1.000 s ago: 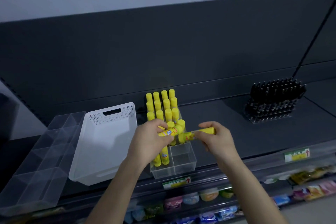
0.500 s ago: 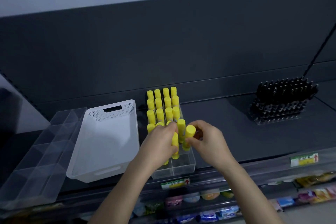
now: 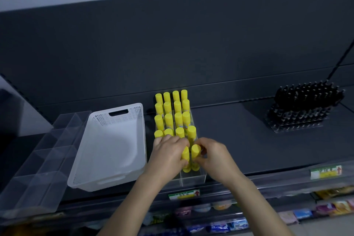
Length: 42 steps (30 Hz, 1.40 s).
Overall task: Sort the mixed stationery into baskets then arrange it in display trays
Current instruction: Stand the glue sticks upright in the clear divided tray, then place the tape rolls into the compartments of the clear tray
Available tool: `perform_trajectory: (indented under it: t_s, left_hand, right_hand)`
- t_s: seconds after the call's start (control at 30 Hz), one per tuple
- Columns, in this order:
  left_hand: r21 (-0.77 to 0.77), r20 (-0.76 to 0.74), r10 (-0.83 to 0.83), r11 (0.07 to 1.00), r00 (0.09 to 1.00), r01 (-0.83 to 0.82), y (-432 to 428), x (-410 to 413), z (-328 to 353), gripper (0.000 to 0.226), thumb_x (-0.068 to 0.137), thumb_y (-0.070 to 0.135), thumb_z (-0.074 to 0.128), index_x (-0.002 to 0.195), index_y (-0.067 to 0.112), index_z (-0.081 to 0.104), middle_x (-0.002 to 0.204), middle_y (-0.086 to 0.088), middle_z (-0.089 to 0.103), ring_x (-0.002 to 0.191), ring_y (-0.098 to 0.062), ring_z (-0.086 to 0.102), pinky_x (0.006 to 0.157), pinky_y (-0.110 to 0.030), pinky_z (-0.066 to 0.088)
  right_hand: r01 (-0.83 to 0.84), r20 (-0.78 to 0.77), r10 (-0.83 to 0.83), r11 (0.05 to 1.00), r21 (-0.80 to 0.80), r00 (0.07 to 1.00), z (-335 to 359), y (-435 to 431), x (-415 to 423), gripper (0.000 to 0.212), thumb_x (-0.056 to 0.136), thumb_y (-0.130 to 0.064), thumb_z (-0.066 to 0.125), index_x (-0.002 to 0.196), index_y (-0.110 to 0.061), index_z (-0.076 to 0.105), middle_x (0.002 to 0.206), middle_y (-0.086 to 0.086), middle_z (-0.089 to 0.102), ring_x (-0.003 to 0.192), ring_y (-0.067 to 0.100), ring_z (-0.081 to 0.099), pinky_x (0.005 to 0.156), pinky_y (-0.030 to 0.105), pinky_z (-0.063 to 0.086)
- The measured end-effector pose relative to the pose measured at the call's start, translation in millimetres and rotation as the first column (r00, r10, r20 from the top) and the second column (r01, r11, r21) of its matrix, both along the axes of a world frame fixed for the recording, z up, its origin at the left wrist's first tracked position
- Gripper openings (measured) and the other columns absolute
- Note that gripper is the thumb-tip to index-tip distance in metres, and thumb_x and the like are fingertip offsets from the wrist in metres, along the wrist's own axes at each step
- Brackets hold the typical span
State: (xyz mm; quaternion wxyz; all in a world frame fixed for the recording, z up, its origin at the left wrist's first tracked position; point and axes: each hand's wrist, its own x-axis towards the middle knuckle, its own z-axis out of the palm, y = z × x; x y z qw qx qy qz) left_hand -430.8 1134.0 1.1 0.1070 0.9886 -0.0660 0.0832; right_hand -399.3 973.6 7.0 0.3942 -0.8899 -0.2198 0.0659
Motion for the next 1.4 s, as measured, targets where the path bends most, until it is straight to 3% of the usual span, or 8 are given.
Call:
perform_trajectory:
  t_s: [0.23, 0.43, 0.73, 0.83, 0.93, 1.1, 1.23, 1.4]
  left_hand:
    - [-0.172, 0.038, 0.049, 0.984, 0.998, -0.042, 12, -6, 16, 0.046, 0.077, 0.053, 0.067, 0.117, 0.033, 0.057, 0.113, 0.016, 0.057, 0.11, -0.009, 0.043, 0.095, -0.028, 0.024]
    - [-0.414, 0.098, 0.255, 0.889, 0.962, -0.194, 57, -31, 33, 0.029, 0.086, 0.032, 0.067, 0.111, 0.019, 0.065, 0.108, 0.007, 0.062, 0.106, -0.011, 0.052, 0.086, -0.023, 0.04]
    - [-0.405, 0.017, 0.514, 0.788, 0.858, -0.464, 143, -70, 20, 0.029, 0.09, 0.025, 0.062, 0.118, 0.018, 0.06, 0.12, 0.005, 0.059, 0.114, -0.014, 0.05, 0.095, -0.024, 0.039]
    - [-0.43, -0.03, 0.588, 0.722, 0.808, -0.542, 173, -79, 10, 0.034, 0.089, 0.022, 0.062, 0.122, 0.014, 0.058, 0.126, -0.002, 0.056, 0.118, -0.018, 0.047, 0.095, -0.025, 0.037]
    - [-0.475, -0.117, 0.662, 0.618, 0.741, -0.627, 193, -80, 1, 0.042, 0.088, 0.022, 0.063, 0.127, 0.01, 0.052, 0.129, -0.006, 0.052, 0.121, -0.022, 0.047, 0.101, -0.034, 0.04]
    - [-0.614, -0.259, 0.63, 0.478, 0.732, -0.629, 205, -78, -12, 0.025, 0.087, 0.019, 0.063, 0.11, 0.014, 0.052, 0.097, 0.004, 0.058, 0.088, -0.016, 0.058, 0.071, -0.029, 0.046]
    - [-0.657, -0.314, 0.618, 0.406, 0.72, -0.635, 209, -79, -20, 0.015, 0.094, 0.011, 0.049, 0.106, 0.011, 0.058, 0.1, -0.003, 0.064, 0.088, -0.02, 0.059, 0.076, -0.032, 0.048]
    - [-0.714, -0.305, 0.649, 0.329, 0.697, -0.618, 213, -88, -10, 0.021, 0.096, 0.007, 0.039, 0.093, 0.014, 0.059, 0.089, -0.002, 0.064, 0.082, -0.022, 0.061, 0.07, -0.033, 0.049]
  right_hand:
    - [0.053, 0.048, -0.052, 0.999, -0.013, 0.997, 9, 1, 1, 0.043, 0.077, -0.016, 0.072, 0.118, -0.02, 0.06, 0.105, -0.005, 0.061, 0.095, 0.01, 0.056, 0.079, 0.021, 0.046]
    - [0.154, 0.178, -0.175, 0.98, 0.126, 0.968, 34, 27, -6, 0.018, 0.084, -0.013, 0.066, 0.102, -0.017, 0.068, 0.091, -0.004, 0.067, 0.085, 0.011, 0.06, 0.074, 0.024, 0.05]
    - [-0.113, 0.23, 0.1, 0.993, 0.044, 0.968, 47, 125, -24, 0.015, 0.085, -0.011, 0.058, 0.099, -0.01, 0.065, 0.082, -0.002, 0.06, 0.076, 0.018, 0.055, 0.064, 0.025, 0.037]
    - [-0.105, 0.163, 0.106, 0.994, -0.018, 0.981, 36, 157, -21, 0.034, 0.09, -0.012, 0.055, 0.123, -0.006, 0.057, 0.108, 0.011, 0.061, 0.1, 0.024, 0.057, 0.073, 0.021, 0.036]
    - [-0.067, 0.04, 0.071, 0.993, -0.092, 0.997, 21, 181, -18, 0.028, 0.089, -0.006, 0.05, 0.116, 0.001, 0.054, 0.117, 0.017, 0.056, 0.109, 0.032, 0.054, 0.076, 0.028, 0.04]
    - [0.017, -0.11, -0.036, 0.986, -0.167, 0.993, -3, 197, -15, 0.029, 0.086, 0.0, 0.046, 0.114, 0.003, 0.046, 0.115, 0.019, 0.054, 0.1, 0.03, 0.054, 0.069, 0.023, 0.036]
    - [0.092, -0.102, -0.107, 0.985, -0.144, 0.989, -4, 198, -17, 0.043, 0.082, 0.007, 0.043, 0.124, -0.002, 0.039, 0.107, 0.017, 0.062, 0.095, 0.033, 0.06, 0.064, 0.027, 0.04]
    - [0.156, -0.015, -0.158, 0.986, -0.062, 0.987, 11, 201, -22, 0.032, 0.08, 0.008, 0.044, 0.108, -0.007, 0.053, 0.097, 0.011, 0.066, 0.085, 0.029, 0.061, 0.06, 0.026, 0.039]
